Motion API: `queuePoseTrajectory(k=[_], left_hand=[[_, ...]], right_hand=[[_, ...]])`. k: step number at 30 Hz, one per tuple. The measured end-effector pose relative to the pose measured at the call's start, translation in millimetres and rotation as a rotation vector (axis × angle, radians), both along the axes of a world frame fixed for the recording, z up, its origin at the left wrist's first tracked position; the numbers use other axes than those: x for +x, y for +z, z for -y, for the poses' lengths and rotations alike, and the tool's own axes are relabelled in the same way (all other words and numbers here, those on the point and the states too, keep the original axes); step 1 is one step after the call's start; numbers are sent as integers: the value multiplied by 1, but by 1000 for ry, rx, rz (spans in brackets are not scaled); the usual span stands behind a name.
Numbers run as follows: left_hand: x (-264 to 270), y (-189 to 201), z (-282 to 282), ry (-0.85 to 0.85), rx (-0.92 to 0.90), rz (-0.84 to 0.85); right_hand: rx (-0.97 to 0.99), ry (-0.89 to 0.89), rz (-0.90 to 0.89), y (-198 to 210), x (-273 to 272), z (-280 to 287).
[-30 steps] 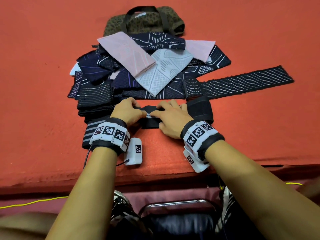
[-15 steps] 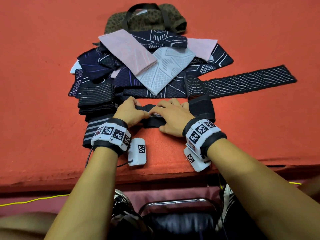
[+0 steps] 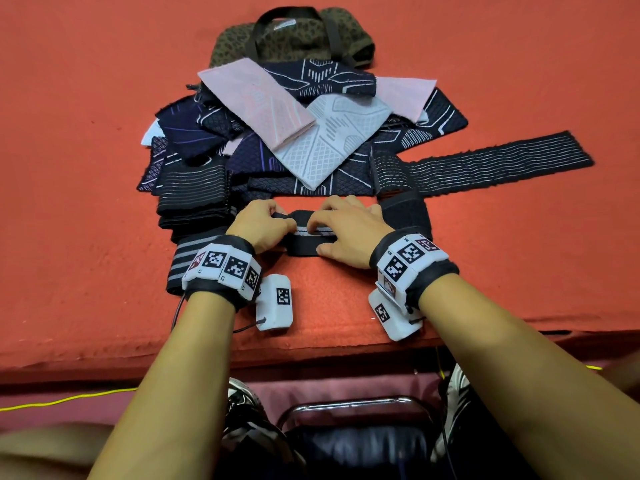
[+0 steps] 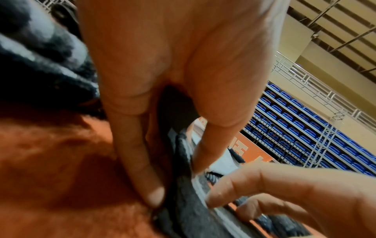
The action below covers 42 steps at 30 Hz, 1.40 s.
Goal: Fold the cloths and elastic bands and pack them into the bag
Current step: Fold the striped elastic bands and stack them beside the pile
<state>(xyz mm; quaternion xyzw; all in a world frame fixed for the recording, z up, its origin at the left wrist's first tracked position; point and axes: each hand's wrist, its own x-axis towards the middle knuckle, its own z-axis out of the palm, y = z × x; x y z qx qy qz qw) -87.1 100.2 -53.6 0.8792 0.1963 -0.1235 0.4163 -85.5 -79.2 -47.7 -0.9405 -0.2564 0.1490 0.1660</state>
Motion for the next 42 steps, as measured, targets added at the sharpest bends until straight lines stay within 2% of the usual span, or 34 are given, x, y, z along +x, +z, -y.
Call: queuePoseTrajectory(k=[5, 11, 15, 19, 22, 25, 27, 30, 34, 38, 42], left_hand=[[0, -2, -1, -43, 135, 20], [1, 1, -2, -51, 71, 31], [-1, 9, 4, 16, -121, 135], [-2, 27, 18, 13, -320, 241], [-2, 37, 29, 35, -501, 199], [2, 39, 27, 175, -662, 123], [2, 37, 27, 242, -717, 130], [-2, 29, 30, 222, -603, 184], [-13, 20, 38, -94, -559, 100], [-7, 21, 33, -4, -540, 157], [-6, 30, 30, -13, -538, 197]], right_hand=[[-30, 24, 3, 0, -1, 0], [-59, 14, 35, -1, -3, -3], [-48, 13, 31, 2, -4, -5], [70, -57, 37, 6, -2, -7], [129, -117, 66, 7, 2, -1], [186, -157, 35, 10, 5, 4], [255, -191, 22, 11, 8, 7], [355, -267, -22, 13, 10, 8], [485, -311, -71, 19, 10, 5], [522, -317, -61, 17, 15, 5], [566, -409, -51, 15, 20, 9]])
